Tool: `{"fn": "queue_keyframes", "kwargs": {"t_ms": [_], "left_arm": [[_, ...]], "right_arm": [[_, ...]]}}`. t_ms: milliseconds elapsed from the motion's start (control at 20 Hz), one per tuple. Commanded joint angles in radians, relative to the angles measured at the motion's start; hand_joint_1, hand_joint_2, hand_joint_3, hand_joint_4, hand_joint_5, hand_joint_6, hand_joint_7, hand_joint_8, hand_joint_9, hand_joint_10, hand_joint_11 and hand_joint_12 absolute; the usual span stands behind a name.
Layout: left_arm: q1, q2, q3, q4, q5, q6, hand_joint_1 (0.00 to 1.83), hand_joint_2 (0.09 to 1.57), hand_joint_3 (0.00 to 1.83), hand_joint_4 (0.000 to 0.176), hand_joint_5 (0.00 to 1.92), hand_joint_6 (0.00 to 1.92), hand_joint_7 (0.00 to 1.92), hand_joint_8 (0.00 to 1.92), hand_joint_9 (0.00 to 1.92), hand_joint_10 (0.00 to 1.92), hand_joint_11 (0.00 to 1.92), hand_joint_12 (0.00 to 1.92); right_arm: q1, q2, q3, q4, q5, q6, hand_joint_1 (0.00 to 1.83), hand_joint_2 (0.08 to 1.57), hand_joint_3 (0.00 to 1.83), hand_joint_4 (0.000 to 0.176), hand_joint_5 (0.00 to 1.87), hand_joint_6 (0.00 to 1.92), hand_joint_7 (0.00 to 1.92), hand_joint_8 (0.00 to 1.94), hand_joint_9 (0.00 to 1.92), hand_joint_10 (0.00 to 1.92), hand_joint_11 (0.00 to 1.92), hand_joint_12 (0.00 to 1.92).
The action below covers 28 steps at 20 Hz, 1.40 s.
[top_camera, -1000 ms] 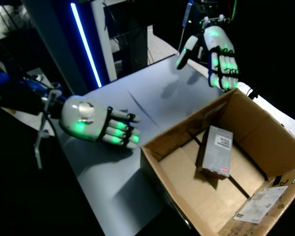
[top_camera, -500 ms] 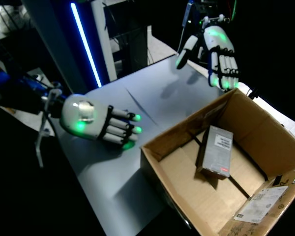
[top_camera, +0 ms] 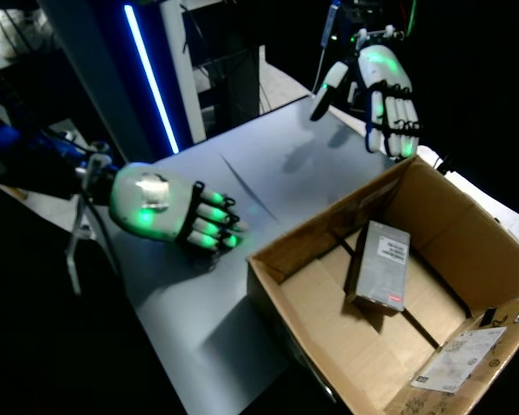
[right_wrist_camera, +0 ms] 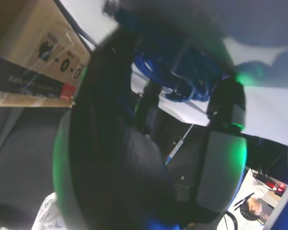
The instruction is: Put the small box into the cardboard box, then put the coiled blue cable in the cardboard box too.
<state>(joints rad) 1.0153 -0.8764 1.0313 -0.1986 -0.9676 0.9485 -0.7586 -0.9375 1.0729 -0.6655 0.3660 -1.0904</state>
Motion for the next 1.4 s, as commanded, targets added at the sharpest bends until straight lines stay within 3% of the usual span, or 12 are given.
{"fn": "queue_keyframes", "kwargs": {"t_ms": [0,50,100,150,400,600,650,750,950,1200,1250,1350], "left_arm": [[-0.006,0.001,-0.004,-0.003,-0.123,-0.008,0.48,0.94,0.00,0.141,0.17,0.00,0.14,0.00,0.10,0.00,0.00,0.35],[-0.005,0.001,-0.004,-0.003,-0.123,-0.008,0.47,0.94,0.00,0.142,0.17,0.00,0.14,0.00,0.10,0.00,0.00,0.35],[-0.005,0.001,-0.004,-0.003,-0.123,-0.008,0.48,0.94,0.00,0.139,0.17,0.00,0.15,0.00,0.10,0.00,0.00,0.32],[-0.005,0.001,-0.004,-0.002,-0.124,-0.008,0.48,0.95,0.00,0.131,0.18,0.00,0.16,0.00,0.12,0.00,0.00,0.35],[-0.002,0.000,-0.004,-0.002,-0.124,-0.008,0.48,0.95,0.00,0.151,0.17,0.00,0.15,0.00,0.11,0.00,0.00,0.35],[0.003,-0.001,-0.003,-0.004,-0.124,-0.008,0.48,0.95,0.00,0.140,0.18,0.00,0.15,0.00,0.11,0.00,0.00,0.38],[0.004,-0.001,-0.003,-0.004,-0.124,-0.008,0.47,0.95,0.00,0.140,0.18,0.00,0.14,0.00,0.11,0.00,0.00,0.41],[0.005,-0.002,-0.003,-0.005,-0.124,-0.008,0.48,0.95,0.00,0.138,0.18,0.00,0.14,0.00,0.11,0.00,0.00,0.38],[0.006,-0.003,-0.003,-0.005,-0.126,-0.008,0.49,0.95,0.00,0.156,0.18,0.00,0.15,0.00,0.11,0.00,0.00,0.39],[0.009,-0.006,-0.003,-0.007,-0.129,-0.011,0.48,0.95,0.00,0.156,0.16,0.00,0.13,0.00,0.10,0.00,0.00,0.36],[0.010,-0.005,-0.003,-0.007,-0.130,-0.011,0.48,0.96,0.00,0.147,0.16,0.00,0.13,0.00,0.10,0.00,0.00,0.34],[0.010,-0.007,-0.003,-0.007,-0.130,-0.011,0.48,0.96,0.00,0.155,0.17,0.00,0.14,0.00,0.11,0.00,0.00,0.39]], "right_arm": [[0.003,-0.010,0.001,-0.004,0.013,-0.007,1.21,1.11,0.00,0.000,0.95,0.79,0.72,0.20,0.70,1.40,0.98,1.36],[0.003,-0.011,0.002,-0.005,0.013,-0.007,1.17,1.15,0.00,0.000,0.90,1.05,0.52,0.92,0.69,1.68,1.03,1.53],[0.003,-0.013,0.003,-0.005,0.013,-0.007,1.14,1.17,0.00,0.000,0.87,1.15,0.31,1.72,0.72,1.91,1.11,1.89],[0.003,-0.015,0.005,-0.005,0.013,-0.007,1.14,1.18,0.00,0.000,0.84,1.20,0.31,1.93,0.80,1.92,1.22,1.92],[0.003,-0.025,0.013,-0.005,0.013,-0.007,1.13,1.20,0.00,0.000,0.80,1.29,0.71,1.94,1.14,1.92,1.46,1.92],[0.005,-0.023,0.013,0.019,0.035,-0.007,1.13,1.21,0.00,0.000,0.80,1.31,0.87,1.94,1.27,1.92,1.53,1.92],[0.006,-0.022,0.013,0.033,0.055,-0.007,1.40,1.18,0.00,0.000,0.86,1.71,0.97,1.94,1.34,1.92,1.60,1.92],[0.008,-0.017,0.009,0.056,0.087,-0.007,1.47,1.24,0.02,0.000,0.85,1.92,1.01,1.94,1.38,1.92,1.63,1.92],[0.047,0.018,-0.012,0.095,0.161,-0.007,1.52,1.30,0.00,0.000,0.88,1.92,1.07,1.94,1.36,1.92,1.61,1.92],[0.090,0.064,-0.039,0.119,0.223,-0.007,1.59,1.28,0.00,0.000,0.95,1.92,1.23,1.94,1.47,1.92,1.69,1.92],[0.092,0.072,-0.042,0.131,0.266,-0.007,1.63,1.24,0.00,0.009,0.94,1.92,1.24,1.94,1.50,1.92,1.70,1.92],[0.092,0.087,-0.050,0.164,0.326,-0.007,1.64,1.22,0.00,0.027,0.97,1.92,1.31,1.94,1.56,1.92,1.74,1.92]]}}
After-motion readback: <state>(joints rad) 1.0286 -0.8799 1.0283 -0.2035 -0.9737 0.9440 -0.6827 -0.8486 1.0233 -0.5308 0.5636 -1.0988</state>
